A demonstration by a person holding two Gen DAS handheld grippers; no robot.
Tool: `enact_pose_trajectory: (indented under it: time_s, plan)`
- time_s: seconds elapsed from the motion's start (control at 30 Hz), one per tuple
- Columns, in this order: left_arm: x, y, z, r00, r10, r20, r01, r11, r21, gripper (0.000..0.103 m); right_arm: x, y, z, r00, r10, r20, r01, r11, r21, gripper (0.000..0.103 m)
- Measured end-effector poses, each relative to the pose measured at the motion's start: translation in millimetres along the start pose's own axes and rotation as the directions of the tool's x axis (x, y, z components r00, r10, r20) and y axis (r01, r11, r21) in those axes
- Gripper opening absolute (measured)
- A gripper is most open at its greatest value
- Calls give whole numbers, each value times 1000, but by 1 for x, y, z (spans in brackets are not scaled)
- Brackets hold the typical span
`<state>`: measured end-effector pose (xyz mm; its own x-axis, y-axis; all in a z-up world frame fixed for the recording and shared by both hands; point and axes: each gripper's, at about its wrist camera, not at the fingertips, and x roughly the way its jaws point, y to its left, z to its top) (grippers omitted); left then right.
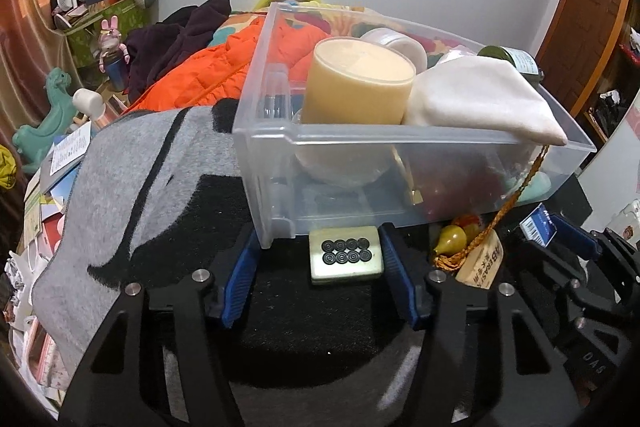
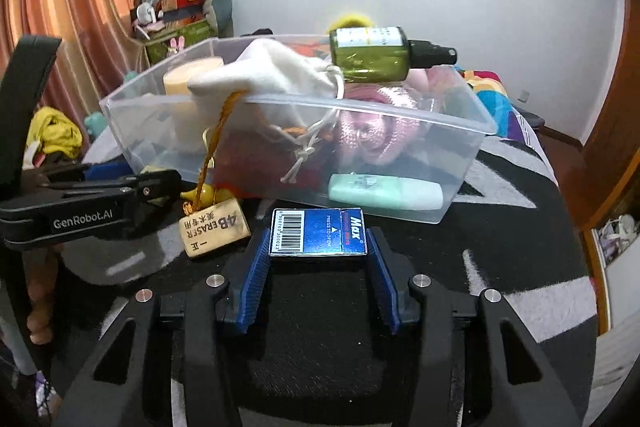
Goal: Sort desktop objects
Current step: 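Grasp the mahjong tile with the left tool while the right grasps the blue Max box, then lift the tile and Max box into the clear bin and release both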
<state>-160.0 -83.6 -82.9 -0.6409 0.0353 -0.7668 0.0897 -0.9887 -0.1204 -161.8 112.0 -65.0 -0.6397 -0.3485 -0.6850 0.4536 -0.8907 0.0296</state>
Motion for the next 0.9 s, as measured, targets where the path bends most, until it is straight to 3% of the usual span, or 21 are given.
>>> enact_pose_trajectory:
  time_s: [0.17,0.37,0.43,0.53,0.63,0.8,0.9]
  plan:
    - [-13,5,-5,999,1,53,0,1000,-31,42,-11,-9,3,997,48,55,-50,998,34,44]
    - [-21,6,-6,996,13,83,-11,999,-31,37,-2,-10,8,995,92,45,-96,992,84,44]
    - [-25,9,-8,997,-6,81,9,999,-37,35,-2,-12,7,994,100,49,-105,990,97,44]
    - [-32,16,-13,994,-78,79,82,995,-54,24,-4,-13,7,993,105,61,-111,989,101,44]
    - [-39,20,-28,991,-104,85,109,993,-54,24,-6,-11,7,991,111,77,-118,989,94,44]
    - [-36,22,-32,995,-90,39,93,992,-80,24,-3,-9,8,990,124,66,-130,988,83,44]
    - [-30,26,-26,994,-105,11,105,989,-104,34,-4,-9,7,989,132,66,-137,987,82,44]
